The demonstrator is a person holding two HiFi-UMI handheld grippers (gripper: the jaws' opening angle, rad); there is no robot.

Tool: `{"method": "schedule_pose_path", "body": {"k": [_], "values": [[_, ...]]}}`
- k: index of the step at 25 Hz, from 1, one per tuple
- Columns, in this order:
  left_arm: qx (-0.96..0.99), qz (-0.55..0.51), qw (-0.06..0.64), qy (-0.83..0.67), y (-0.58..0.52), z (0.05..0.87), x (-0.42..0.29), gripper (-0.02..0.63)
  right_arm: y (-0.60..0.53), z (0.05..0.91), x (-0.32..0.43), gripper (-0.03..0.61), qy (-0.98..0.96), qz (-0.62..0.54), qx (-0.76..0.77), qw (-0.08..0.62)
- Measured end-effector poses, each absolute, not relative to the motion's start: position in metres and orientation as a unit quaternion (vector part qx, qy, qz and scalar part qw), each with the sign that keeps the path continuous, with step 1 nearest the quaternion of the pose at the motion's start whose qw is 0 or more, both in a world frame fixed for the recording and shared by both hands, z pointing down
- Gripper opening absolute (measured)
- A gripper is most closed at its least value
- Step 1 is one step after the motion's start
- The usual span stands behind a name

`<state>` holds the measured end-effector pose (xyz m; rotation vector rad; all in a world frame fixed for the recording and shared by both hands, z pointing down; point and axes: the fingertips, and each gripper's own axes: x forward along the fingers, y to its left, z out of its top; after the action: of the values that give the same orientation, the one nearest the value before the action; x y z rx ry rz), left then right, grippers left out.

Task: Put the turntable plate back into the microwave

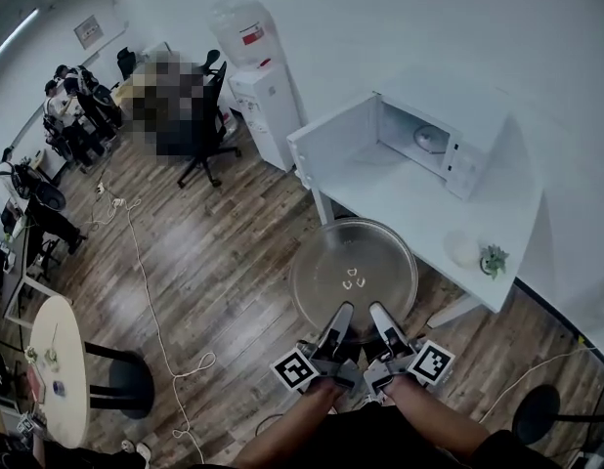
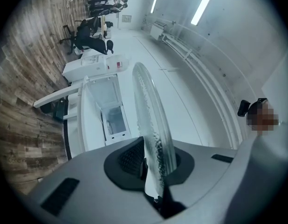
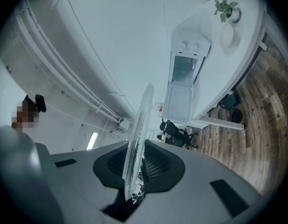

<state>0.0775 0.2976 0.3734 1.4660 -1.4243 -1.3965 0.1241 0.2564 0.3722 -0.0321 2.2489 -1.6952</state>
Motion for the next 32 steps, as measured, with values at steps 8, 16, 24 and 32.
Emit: {"method": "schedule_pose_path", "body": {"k": [8, 16, 24, 32], "values": [[0.560, -0.533, 0.331, -0.541, 0.247, 0.377, 0.075, 0.055, 0.207, 0.377, 0.121, 0.063, 0.785, -0.597, -0.015, 0.164], [0.573, -0.527, 0.348, -0.523, 0.191, 0.380, 0.039, 0.054, 0.154, 0.381, 0.087, 0.063, 0.783, -0.594, -0.039, 0.178], [0.600, -0.500, 0.376, -0.499, 0.134, 0.379, -0.014, 0.055, 0.102, 0.380, 0.038, 0.063, 0.777, -0.588, -0.076, 0.213], [0.622, -0.484, 0.404, -0.464, 0.088, 0.384, -0.056, 0.055, 0.062, 0.387, -0.001, 0.064, 0.770, -0.580, -0.120, 0.238]]}}
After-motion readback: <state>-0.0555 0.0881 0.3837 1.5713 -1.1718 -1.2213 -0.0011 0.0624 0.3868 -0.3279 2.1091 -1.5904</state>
